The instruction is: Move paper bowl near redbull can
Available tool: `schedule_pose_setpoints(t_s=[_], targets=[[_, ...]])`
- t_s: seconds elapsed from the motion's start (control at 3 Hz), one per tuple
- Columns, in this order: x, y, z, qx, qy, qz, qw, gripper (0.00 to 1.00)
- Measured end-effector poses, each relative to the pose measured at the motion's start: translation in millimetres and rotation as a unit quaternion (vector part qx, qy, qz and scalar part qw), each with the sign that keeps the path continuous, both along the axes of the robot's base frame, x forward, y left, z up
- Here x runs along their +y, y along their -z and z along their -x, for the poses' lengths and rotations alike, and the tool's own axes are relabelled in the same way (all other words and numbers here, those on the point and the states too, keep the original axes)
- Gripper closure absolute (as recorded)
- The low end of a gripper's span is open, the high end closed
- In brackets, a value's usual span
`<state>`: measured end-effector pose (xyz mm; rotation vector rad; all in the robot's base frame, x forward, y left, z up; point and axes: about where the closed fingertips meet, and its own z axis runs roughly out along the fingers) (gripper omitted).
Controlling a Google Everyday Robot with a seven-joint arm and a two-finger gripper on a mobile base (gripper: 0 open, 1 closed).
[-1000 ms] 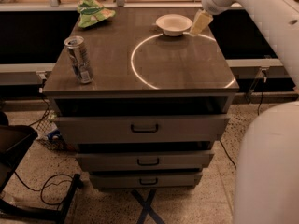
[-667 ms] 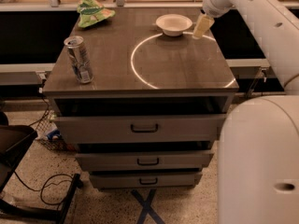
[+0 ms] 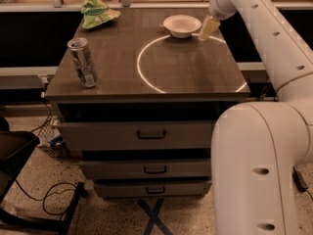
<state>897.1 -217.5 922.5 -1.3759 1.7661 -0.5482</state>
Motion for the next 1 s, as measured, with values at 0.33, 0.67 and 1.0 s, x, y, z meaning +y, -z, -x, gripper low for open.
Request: schedule_pose_setpoints(t_s=[0.33,0.67,1.0], targets=[[22.7,4.2,-13.6,-0.019,-0.05,-0.023,0.9983,0.0],[41.9,15.8,-19.8,-0.022,-0.092,-0.023,0.9953,0.0],[48.9,29.8,-22.3,-0.013,-0.109,-0.018,0.9938,0.0]])
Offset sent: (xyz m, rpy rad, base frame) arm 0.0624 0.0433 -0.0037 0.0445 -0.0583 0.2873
